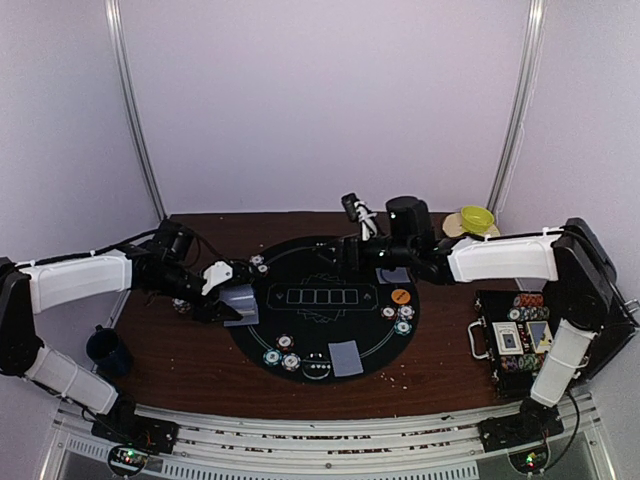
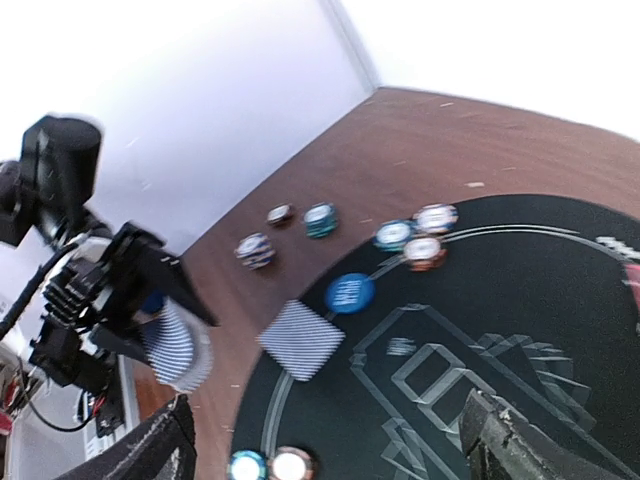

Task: Distribute texas hold em gaming equipment
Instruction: Pick up the poker card from the face-down deck piles.

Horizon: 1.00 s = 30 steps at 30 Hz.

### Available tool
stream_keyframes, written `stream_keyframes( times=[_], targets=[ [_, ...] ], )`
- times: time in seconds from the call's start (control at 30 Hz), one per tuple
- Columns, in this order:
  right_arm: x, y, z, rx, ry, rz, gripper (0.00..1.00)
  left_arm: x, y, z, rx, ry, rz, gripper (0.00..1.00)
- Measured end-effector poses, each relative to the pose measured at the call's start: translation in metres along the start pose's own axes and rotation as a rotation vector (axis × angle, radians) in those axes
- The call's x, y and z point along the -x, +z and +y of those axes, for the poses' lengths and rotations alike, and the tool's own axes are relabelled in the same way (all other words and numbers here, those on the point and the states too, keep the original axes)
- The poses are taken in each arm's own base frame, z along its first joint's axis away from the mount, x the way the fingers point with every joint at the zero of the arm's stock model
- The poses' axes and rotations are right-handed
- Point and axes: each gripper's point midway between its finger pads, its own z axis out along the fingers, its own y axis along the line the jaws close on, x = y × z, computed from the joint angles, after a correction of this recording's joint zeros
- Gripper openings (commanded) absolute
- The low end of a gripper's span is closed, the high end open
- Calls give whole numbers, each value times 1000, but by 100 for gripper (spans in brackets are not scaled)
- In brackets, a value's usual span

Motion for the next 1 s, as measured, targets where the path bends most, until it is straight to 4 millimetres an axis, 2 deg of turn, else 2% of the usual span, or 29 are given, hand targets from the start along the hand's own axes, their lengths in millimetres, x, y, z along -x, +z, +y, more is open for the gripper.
stream_keyframes(
  times=[0.13, 0.3, 0.47, 0.83, 1.0],
  targets=[
    [-30, 43, 50, 131, 0, 43, 94, -1, 0, -1, -2, -1, 0, 47],
    [-55, 78, 80, 223, 14, 72, 94, -1, -1, -3, -1, 1, -3, 47],
    [-69, 96, 90, 270, 50, 84, 94, 0, -2, -4, -1, 3, -7, 47],
    [-73, 125, 109, 330, 76, 69, 92, 3, -2, -7, -17, 4, -24, 47],
    [-79, 137, 112, 328, 70, 83, 86, 4, -2, -8, -26, 10, -33, 47]
  ],
)
